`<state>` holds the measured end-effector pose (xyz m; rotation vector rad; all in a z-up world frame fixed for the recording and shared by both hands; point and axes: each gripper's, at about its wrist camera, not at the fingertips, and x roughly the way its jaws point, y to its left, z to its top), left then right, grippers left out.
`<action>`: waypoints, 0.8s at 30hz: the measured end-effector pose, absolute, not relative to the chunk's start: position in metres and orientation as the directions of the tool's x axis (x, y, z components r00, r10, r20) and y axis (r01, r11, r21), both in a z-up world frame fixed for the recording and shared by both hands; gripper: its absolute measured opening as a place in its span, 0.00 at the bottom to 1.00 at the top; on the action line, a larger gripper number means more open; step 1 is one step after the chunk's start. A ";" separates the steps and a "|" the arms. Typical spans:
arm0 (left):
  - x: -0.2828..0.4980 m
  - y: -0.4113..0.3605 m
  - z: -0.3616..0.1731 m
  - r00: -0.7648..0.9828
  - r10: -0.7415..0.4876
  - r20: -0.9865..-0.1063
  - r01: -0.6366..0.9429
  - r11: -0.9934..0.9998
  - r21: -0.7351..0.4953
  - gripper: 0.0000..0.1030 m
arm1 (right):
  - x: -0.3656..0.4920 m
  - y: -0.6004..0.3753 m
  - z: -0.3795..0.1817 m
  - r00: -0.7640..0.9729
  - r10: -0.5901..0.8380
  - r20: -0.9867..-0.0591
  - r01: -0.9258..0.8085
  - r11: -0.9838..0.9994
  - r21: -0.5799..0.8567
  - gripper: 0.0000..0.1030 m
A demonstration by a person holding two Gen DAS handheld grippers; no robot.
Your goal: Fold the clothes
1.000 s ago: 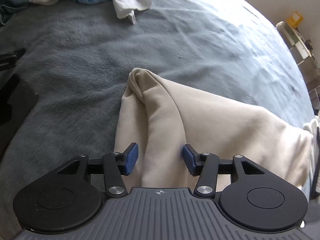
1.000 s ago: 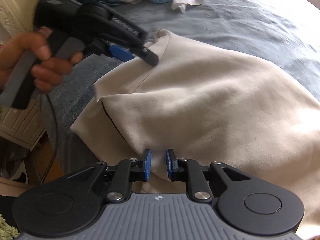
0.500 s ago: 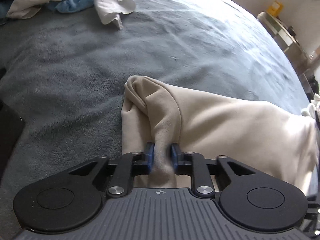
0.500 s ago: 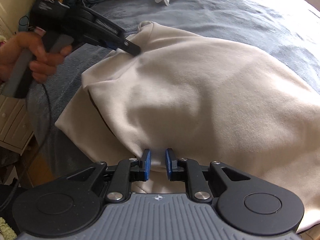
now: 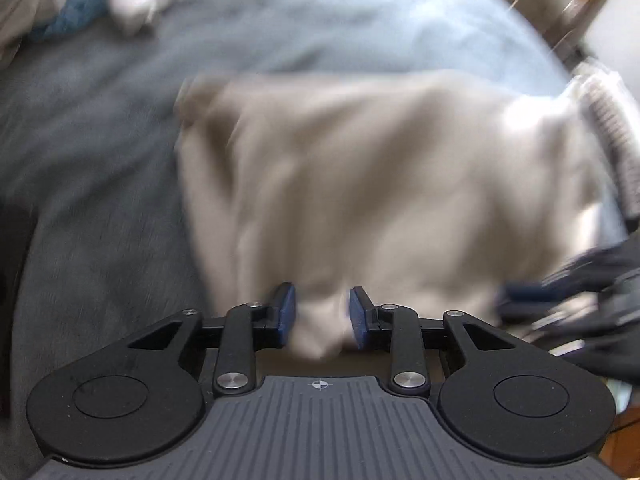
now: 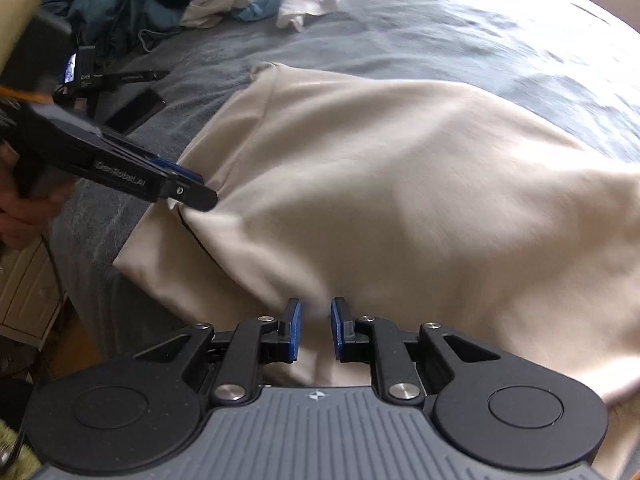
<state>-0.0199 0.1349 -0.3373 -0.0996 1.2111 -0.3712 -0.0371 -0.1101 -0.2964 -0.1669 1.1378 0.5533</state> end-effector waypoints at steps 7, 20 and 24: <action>-0.014 0.129 -0.317 0.320 -0.327 -0.889 0.238 0.936 -0.259 0.28 | -0.067 -0.199 -0.262 0.393 0.255 -0.883 -0.131 0.966 0.221 0.23; -0.009 0.062 -0.346 0.301 -0.283 -0.911 0.382 0.911 -0.157 0.34 | -0.074 -0.237 -0.326 0.401 0.159 -0.902 -0.312 0.950 0.029 0.23; -0.006 0.059 -0.336 0.301 -0.240 -0.923 0.356 0.926 -0.125 0.34 | -0.077 -0.247 -0.324 0.395 0.196 -0.897 -0.352 0.935 0.049 0.22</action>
